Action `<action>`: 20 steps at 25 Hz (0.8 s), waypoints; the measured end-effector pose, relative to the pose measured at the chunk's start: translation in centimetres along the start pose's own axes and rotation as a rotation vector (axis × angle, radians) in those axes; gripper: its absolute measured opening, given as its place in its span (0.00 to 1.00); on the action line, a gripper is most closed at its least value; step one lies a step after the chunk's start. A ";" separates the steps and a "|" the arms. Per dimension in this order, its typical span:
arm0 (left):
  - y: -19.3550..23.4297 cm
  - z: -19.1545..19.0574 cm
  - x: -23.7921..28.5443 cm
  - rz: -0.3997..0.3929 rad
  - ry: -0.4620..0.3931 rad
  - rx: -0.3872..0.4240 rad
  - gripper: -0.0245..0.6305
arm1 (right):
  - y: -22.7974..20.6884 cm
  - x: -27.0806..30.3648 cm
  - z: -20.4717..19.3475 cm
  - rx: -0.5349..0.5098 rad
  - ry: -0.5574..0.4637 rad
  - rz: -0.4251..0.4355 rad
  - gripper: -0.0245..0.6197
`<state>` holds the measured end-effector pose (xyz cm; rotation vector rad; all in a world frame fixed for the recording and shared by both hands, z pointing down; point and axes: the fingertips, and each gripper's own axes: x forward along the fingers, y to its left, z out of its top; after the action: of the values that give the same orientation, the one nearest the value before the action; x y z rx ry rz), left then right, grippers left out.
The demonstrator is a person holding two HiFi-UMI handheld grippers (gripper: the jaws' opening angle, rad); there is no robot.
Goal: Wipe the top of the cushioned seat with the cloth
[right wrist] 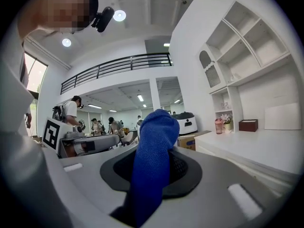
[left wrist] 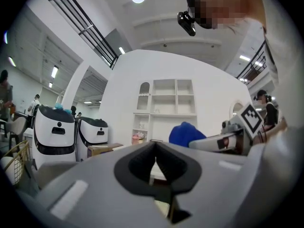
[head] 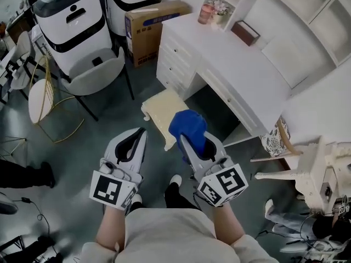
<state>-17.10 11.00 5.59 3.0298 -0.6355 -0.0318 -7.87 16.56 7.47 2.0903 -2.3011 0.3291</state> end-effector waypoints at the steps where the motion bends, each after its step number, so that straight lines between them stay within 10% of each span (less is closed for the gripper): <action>1: -0.2 0.0 0.6 0.012 0.000 0.000 0.04 | -0.8 0.1 0.1 0.001 0.003 0.011 0.21; 20: -1.7 -2.2 5.0 0.206 0.026 0.016 0.04 | -7.8 2.1 -1.5 0.025 0.033 0.174 0.21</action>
<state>-11.75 10.65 7.63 2.9570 -0.9452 0.0199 -0.59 14.09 10.35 1.8832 -2.4774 0.3945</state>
